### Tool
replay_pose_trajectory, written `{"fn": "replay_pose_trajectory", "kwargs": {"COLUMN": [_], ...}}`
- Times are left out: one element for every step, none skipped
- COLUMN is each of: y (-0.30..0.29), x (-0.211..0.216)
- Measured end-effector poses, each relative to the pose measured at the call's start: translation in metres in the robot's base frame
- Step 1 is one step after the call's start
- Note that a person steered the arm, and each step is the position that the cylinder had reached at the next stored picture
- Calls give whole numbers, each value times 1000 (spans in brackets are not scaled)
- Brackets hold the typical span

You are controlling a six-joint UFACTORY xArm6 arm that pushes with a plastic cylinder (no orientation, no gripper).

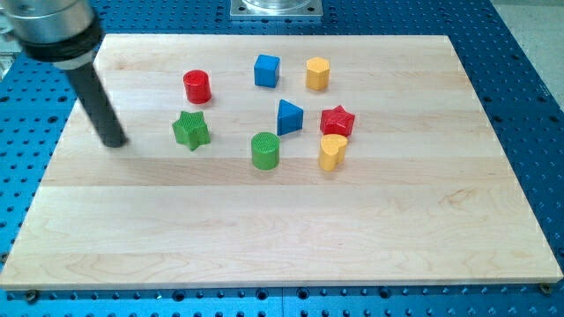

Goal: Move the red circle and green star slightly to the right

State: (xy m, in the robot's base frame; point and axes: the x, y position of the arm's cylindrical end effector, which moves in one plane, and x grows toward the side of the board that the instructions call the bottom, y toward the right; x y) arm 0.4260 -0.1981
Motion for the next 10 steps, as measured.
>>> {"fn": "replay_pose_trajectory", "kwargs": {"y": [39,44,55,56,49,28,29,38,41,50], "x": [0,-7,-14,-21,-43,-88,-126,-130,-120,-104]}}
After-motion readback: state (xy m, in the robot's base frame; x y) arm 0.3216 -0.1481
